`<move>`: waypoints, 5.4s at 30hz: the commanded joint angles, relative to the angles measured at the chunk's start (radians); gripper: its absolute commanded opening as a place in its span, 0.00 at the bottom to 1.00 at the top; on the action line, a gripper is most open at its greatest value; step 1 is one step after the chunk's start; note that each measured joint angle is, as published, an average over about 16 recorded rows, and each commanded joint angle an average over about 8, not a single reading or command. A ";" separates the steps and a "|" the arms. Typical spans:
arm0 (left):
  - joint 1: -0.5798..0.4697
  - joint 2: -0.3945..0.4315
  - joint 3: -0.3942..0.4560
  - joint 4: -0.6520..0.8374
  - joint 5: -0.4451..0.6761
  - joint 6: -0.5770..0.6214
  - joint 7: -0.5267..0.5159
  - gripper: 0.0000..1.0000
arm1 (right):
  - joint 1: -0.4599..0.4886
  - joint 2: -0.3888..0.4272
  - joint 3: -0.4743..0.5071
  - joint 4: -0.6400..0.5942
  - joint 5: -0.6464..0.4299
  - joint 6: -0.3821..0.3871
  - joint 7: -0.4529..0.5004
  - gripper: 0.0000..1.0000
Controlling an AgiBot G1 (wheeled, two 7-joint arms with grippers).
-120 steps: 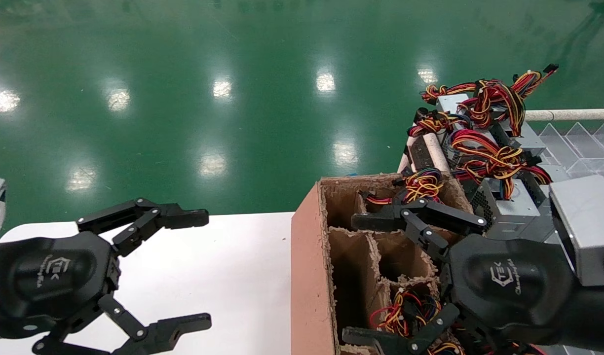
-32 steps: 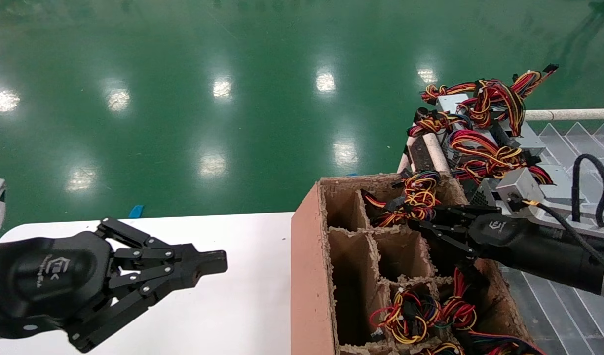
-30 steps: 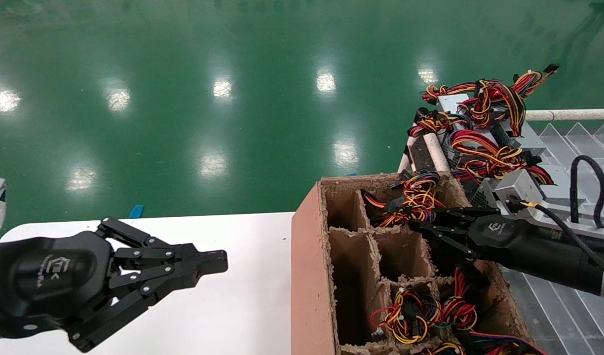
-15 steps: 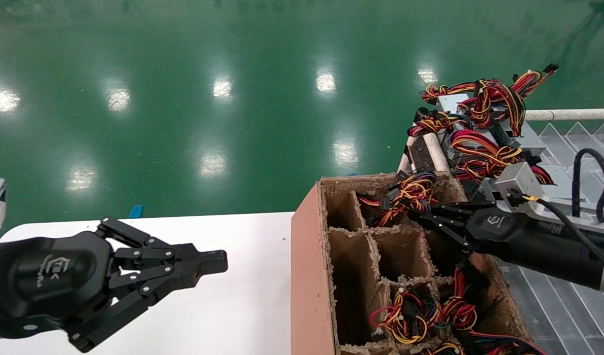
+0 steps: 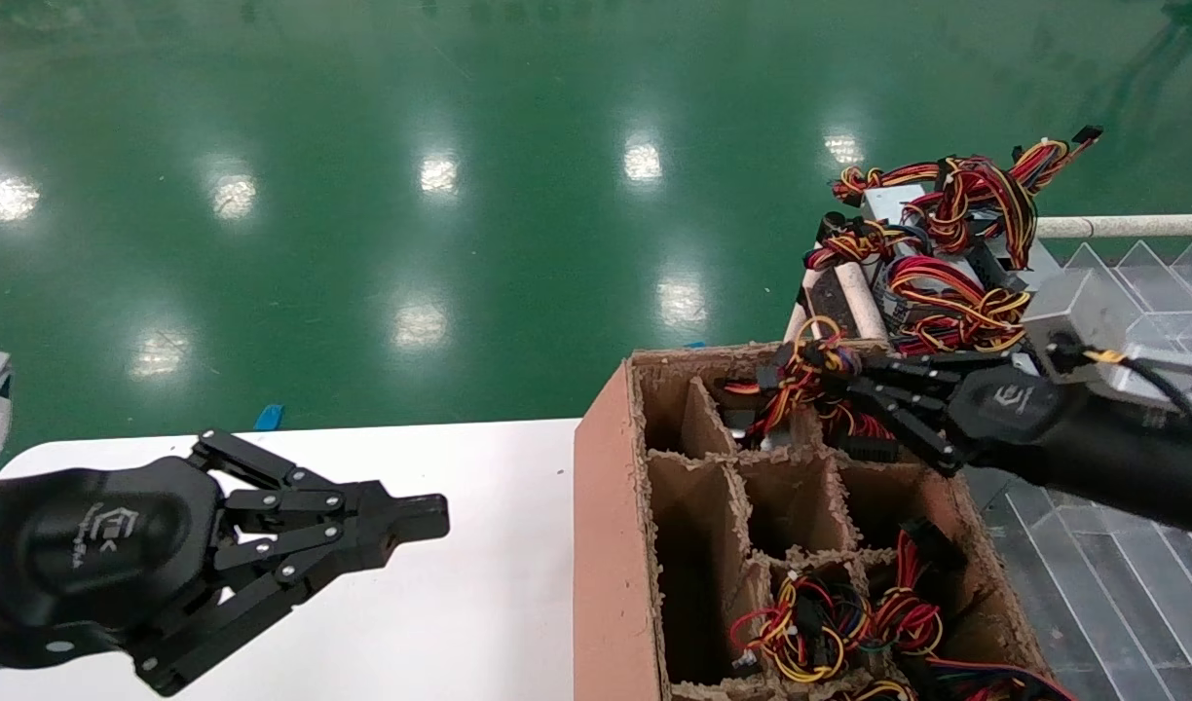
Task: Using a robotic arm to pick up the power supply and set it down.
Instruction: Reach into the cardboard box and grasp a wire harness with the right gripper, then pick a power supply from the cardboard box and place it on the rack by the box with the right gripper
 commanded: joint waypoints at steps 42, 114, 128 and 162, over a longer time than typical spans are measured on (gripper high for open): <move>0.000 0.000 0.000 0.000 0.000 0.000 0.000 0.00 | -0.004 -0.006 -0.021 0.043 -0.028 0.018 0.040 1.00; 0.000 0.000 0.000 0.000 0.000 0.000 0.000 0.00 | 0.241 -0.005 -0.097 0.145 -0.161 -0.162 0.030 0.00; 0.000 0.000 0.000 0.000 0.000 0.000 0.000 0.00 | 0.204 0.084 0.136 0.238 0.031 0.011 -0.120 0.00; 0.000 0.000 0.000 0.000 0.000 0.000 0.000 0.00 | -0.626 0.222 1.217 0.004 0.087 -0.122 -0.260 0.00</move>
